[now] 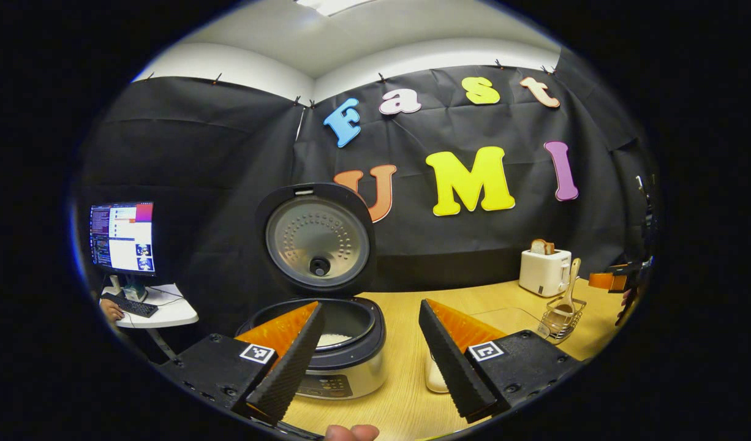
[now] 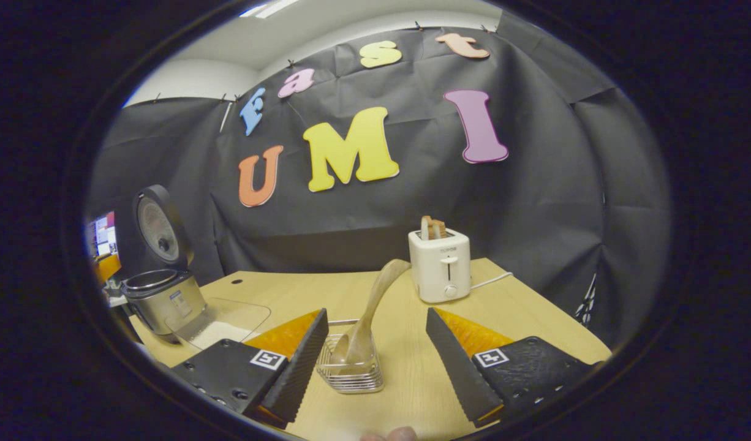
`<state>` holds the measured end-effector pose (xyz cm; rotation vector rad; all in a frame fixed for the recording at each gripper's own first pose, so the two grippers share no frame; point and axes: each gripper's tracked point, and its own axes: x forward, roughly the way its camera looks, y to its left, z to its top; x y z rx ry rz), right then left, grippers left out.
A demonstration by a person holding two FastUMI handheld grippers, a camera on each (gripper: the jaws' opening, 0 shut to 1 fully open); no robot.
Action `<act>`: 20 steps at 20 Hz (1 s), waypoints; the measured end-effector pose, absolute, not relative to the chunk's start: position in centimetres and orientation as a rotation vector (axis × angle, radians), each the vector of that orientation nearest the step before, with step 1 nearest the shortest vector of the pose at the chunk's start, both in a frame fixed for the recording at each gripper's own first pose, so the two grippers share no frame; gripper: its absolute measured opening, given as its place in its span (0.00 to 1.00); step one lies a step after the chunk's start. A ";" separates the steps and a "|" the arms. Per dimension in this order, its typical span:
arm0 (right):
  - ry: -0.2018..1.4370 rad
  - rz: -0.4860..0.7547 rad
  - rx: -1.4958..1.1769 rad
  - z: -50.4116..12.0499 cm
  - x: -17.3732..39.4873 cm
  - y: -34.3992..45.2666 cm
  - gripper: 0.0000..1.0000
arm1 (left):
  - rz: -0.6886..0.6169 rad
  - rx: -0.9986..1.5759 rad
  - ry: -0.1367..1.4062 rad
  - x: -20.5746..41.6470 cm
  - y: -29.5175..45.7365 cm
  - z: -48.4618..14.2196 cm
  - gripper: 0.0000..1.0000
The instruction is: Close the left gripper, press the button to open the rice cooker; take a wooden spoon from the chopstick holder with the right hand, scoop a spoonful of rice and pour it into the rice cooker, then put the wooden spoon back into the chopstick holder.
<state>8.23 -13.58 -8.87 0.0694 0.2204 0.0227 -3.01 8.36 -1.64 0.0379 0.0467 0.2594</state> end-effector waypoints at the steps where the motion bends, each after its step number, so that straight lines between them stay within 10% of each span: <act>1: 0.219 0.021 0.061 -8.9 9.0 -13.7 0.95 | 0.259 0.039 0.043 -3.1 8.3 -1.6 0.98; 15: 0.368 0.073 0.208 -12.4 17.8 -12.9 0.99 | 0.257 0.092 0.049 -3.5 8.8 -2.0 0.99; 20: 0.393 0.099 0.189 -12.8 18.4 -12.3 0.70 | 0.278 0.091 0.056 -3.2 9.2 -2.1 0.98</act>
